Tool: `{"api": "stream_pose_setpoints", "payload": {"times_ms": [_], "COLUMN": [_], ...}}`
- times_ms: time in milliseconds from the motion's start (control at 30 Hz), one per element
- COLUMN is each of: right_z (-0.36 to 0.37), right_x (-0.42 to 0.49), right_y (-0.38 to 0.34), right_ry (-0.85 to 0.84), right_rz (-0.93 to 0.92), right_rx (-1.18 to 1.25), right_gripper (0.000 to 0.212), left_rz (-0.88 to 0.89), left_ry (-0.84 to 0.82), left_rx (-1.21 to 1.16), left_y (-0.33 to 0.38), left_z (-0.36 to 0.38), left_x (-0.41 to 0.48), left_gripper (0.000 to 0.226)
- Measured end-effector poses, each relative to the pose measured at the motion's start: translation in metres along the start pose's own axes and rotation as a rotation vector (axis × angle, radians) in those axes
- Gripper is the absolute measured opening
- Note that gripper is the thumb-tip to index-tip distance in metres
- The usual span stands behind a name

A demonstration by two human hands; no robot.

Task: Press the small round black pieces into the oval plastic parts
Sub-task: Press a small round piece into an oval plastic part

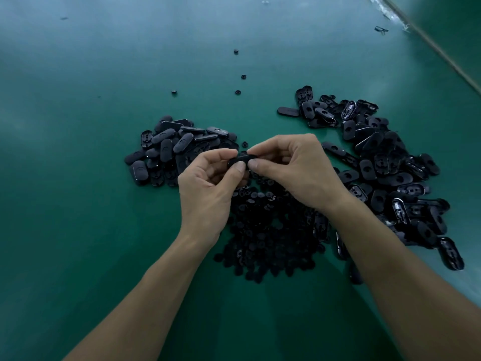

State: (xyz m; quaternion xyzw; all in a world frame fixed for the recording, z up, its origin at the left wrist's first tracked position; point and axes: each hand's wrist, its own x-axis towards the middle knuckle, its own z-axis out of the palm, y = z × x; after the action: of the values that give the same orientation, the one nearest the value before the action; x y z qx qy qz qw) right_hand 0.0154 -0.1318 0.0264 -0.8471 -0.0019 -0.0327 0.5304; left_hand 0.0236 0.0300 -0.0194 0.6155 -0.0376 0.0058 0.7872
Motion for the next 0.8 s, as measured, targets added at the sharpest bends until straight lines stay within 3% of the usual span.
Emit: {"api": "stream_pose_setpoints", "payload": {"times_ms": [633,800], "right_z": [0.0041,-0.0019], "right_x": [-0.0012,-0.0013], "right_y": [-0.0024,-0.0023], "right_ry": [0.041,-0.028], "right_rz": [0.02,0.024], "right_rx": [-0.028,-0.02], "right_gripper": [0.006,0.006], "left_rz": [-0.003,0.007], "left_ry": [0.004,0.024], "left_rx": [0.032,0.03], "left_y": [-0.0018,-0.0019], "left_z": [0.0005,0.001], "left_x": [-0.0024,-0.0046], "left_gripper": [0.017,0.016]}}
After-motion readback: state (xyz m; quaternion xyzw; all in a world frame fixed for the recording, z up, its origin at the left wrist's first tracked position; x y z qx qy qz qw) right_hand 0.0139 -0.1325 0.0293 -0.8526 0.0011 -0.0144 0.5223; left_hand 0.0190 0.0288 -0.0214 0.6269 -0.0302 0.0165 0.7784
